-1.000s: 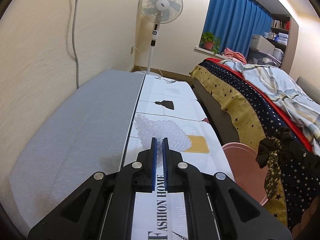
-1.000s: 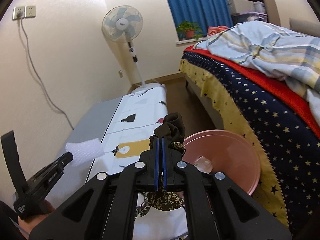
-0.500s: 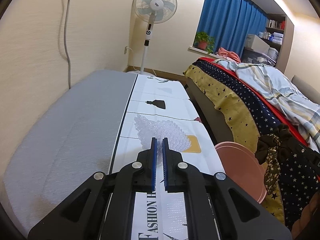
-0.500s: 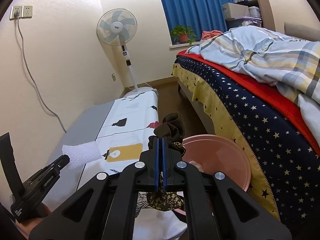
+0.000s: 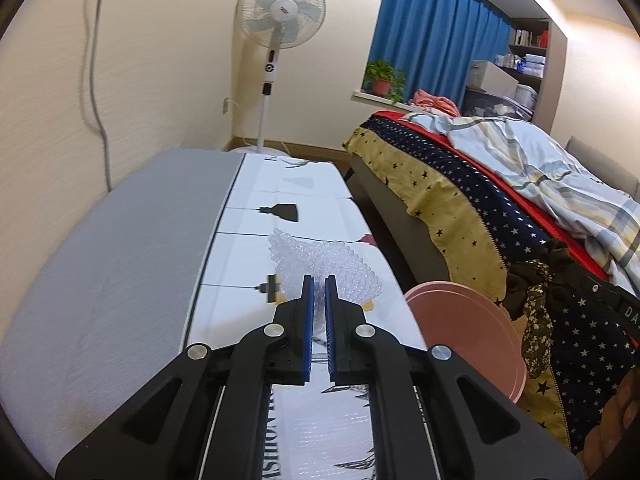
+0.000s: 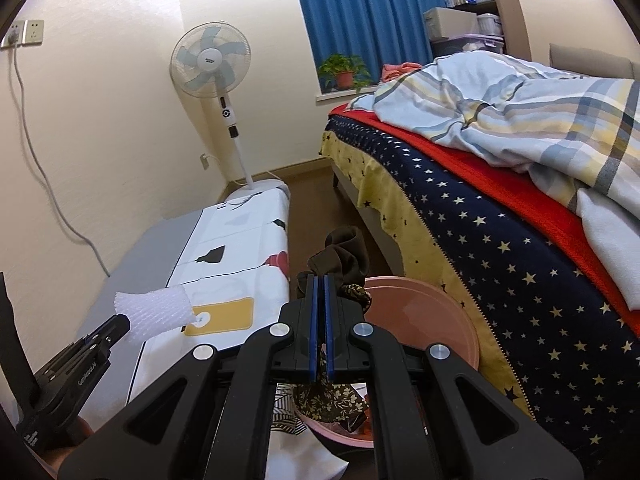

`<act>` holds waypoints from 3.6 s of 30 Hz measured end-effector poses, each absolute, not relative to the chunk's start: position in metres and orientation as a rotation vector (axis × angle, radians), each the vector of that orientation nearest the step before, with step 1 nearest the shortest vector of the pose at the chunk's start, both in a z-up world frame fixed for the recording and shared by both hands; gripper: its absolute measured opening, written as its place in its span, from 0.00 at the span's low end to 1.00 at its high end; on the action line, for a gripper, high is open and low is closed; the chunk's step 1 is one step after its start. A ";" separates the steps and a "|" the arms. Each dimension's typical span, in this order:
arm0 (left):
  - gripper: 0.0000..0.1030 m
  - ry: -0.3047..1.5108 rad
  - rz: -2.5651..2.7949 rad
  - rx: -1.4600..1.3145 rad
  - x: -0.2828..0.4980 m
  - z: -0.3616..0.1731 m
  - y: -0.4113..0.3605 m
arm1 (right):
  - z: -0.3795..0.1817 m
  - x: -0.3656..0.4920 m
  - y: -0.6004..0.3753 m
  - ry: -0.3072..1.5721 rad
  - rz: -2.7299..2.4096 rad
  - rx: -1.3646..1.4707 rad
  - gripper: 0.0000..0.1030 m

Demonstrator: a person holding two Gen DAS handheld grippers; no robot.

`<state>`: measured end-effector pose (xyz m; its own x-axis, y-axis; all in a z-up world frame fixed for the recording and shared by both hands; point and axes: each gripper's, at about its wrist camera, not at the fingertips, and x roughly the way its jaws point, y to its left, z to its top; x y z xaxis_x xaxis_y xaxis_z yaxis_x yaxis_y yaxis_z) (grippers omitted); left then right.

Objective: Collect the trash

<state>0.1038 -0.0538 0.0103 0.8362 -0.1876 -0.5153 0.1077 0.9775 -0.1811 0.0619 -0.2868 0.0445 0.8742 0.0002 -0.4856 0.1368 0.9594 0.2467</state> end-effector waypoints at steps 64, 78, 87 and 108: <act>0.65 0.546 -0.278 -0.053 0.098 0.016 -0.121 | 0.066 0.038 -0.324 0.466 -0.236 0.335 0.93; 0.91 0.447 -0.149 0.050 -0.014 0.081 -0.056 | 0.087 -0.035 -0.284 0.485 -0.109 0.270 0.95; 0.91 0.493 -0.073 0.010 -0.063 0.050 -0.035 | 0.057 -0.077 -0.249 0.529 -0.077 0.207 0.95; 0.92 0.531 0.006 -0.068 -0.056 0.028 -0.011 | 0.046 -0.065 -0.226 0.516 -0.083 0.136 0.95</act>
